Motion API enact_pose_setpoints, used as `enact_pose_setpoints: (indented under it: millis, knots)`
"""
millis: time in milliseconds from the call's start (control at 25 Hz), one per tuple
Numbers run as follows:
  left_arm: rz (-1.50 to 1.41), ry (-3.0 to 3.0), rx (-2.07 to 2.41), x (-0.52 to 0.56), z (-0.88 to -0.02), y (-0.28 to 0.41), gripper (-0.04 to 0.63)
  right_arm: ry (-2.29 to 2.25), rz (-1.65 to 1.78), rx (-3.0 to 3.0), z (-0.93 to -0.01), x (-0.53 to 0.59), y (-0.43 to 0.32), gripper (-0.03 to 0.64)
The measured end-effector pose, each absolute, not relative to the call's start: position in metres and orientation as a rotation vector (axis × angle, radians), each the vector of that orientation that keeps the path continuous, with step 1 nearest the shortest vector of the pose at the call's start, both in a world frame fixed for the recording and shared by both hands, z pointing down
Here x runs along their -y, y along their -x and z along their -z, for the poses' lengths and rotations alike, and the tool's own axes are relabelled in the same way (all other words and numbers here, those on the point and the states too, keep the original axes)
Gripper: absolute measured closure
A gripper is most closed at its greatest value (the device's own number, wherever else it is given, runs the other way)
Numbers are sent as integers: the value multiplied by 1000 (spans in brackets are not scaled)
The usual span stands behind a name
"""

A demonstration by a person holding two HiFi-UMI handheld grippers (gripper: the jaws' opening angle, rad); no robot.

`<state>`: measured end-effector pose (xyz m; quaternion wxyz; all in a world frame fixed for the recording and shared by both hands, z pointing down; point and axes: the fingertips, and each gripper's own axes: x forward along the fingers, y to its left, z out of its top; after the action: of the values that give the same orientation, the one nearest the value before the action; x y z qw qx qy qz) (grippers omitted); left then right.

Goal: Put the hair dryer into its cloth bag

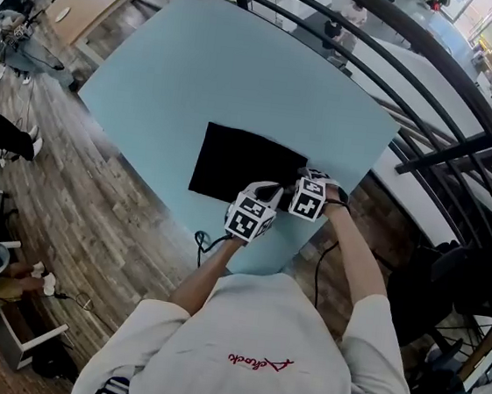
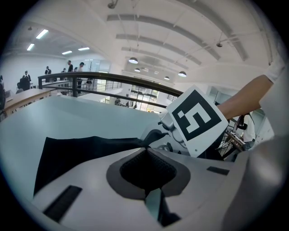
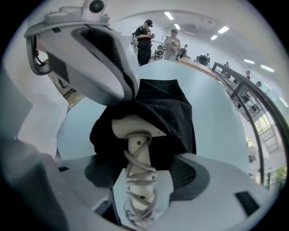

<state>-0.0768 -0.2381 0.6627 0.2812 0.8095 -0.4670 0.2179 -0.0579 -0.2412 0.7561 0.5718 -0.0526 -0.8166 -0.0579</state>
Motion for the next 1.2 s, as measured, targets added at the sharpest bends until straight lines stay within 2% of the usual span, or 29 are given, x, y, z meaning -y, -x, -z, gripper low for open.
enact_pose_setpoints:
  millis: [440,800,960,1200]
  knots:
    - [-605,-2169,1197,241,-672,54,581,62,128,1826,-767,250,-18,291]
    - [-617,-2169,1184,240,-674,51,581,46,59,1787,-786,249,-35,294]
    - [-611,-2168,1180,241,-673,53,581,28,-35,1803,-786,246,-34,362]
    - [-609,-2175,1178,239,-672,55,581,4,-63,1838,-775,243,-32,377]
